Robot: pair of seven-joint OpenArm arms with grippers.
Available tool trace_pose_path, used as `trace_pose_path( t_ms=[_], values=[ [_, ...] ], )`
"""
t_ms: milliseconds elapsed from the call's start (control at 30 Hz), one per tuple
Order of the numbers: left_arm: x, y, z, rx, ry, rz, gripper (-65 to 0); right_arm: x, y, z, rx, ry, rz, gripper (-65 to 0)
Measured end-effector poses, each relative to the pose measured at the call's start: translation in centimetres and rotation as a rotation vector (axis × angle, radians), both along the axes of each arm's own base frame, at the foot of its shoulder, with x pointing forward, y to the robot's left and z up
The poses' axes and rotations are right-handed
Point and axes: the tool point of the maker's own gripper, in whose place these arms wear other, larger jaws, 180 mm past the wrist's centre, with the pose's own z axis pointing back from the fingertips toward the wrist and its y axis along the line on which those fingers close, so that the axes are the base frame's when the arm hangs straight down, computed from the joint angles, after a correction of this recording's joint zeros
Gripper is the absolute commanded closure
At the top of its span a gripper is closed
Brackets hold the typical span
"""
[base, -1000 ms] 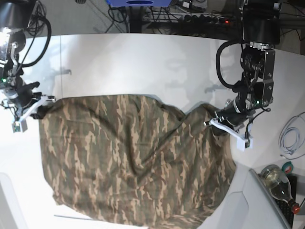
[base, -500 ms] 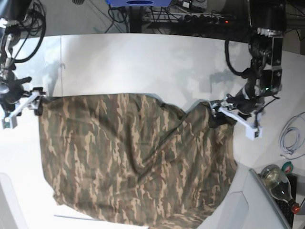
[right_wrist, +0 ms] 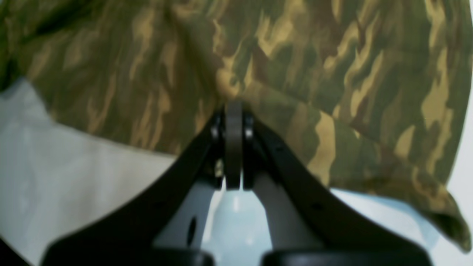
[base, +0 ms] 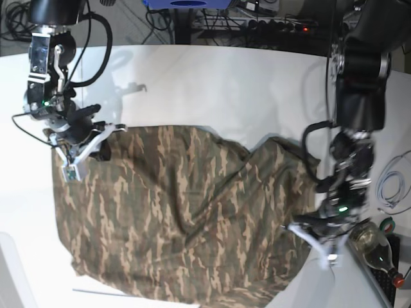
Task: Layout the t-shirt on the table in an organized manner, then fold the t-shirt properly
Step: 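Release the shirt and grasp its edges again with both grippers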
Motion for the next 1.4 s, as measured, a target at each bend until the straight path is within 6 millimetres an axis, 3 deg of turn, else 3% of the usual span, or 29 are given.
trace_pose_path(
  t_ms=[67,200,300,433,633,700,800,900,967,1067,1133,1233,1300,1400],
  values=[
    [0.6,-2.2,-2.8,0.120,0.019,-0.088,0.0,0.1,-0.8,-1.2,0.014,0.031,-0.033,-0.8],
    [-1.9,-6.7,-9.4,0.367,0.086,-0.348,0.0,0.3,-4.3,-3.4,0.014,0.101,-0.111,-0.8],
    [-3.8,-7.5,-12.2,0.460,0.112,-0.435,0.0,0.7,-7.7,-4.4,-0.012,0.135,-0.160,-0.8],
    [-4.6,-7.8,-13.1,0.543,0.136,-0.491,0.0,1.3,-10.3,-6.4,-0.014,0.222,-0.189,-0.8],
    [-7.9,-7.7,-14.0,0.651,0.202,-0.483,0.0,5.4,-13.0,-6.9,0.052,0.200,-0.278,-0.8],
    [-9.8,-8.5,-14.1,0.651,0.217,-0.486,0.0,6.5,-13.4,-6.7,0.078,0.187,-0.306,-0.8],
    [-12.4,-10.4,-13.6,0.624,0.244,-0.481,0.0,8.0,-12.3,-6.5,0.052,0.172,-0.263,-0.8],
    [-13.2,-14.2,-12.9,0.547,0.261,-0.493,0.0,10.2,-9.6,-5.6,0.011,0.144,-0.157,-0.8],
    [-13.3,-18.1,-12.5,0.458,0.246,-0.526,0.0,12.1,-7.6,-4.2,0.011,0.107,-0.108,-0.8],
    [-12.1,-21.3,-11.1,0.387,0.218,-0.565,0.0,12.8,-6.9,-1.9,0.002,0.092,-0.068,-1.1],
    [-9.8,-19.7,-9.6,0.412,0.179,-0.521,0.0,11.2,-8.9,-0.1,-0.033,0.071,-0.094,-1.7],
    [-6.5,-12.7,-7.3,0.448,0.150,-0.347,0.0,6.3,-9.8,1.3,-0.124,0.039,-0.128,-9.2],
    [-5.7,-8.8,-6.3,0.476,0.145,-0.276,0.0,3.3,-5.9,1.6,-0.097,0.016,-0.068,-21.9],
    [-5.1,-6.0,-5.7,0.484,0.161,-0.274,0.0,0.7,0.1,3.4,-0.020,-0.035,0.024,-45.8]
  ],
)
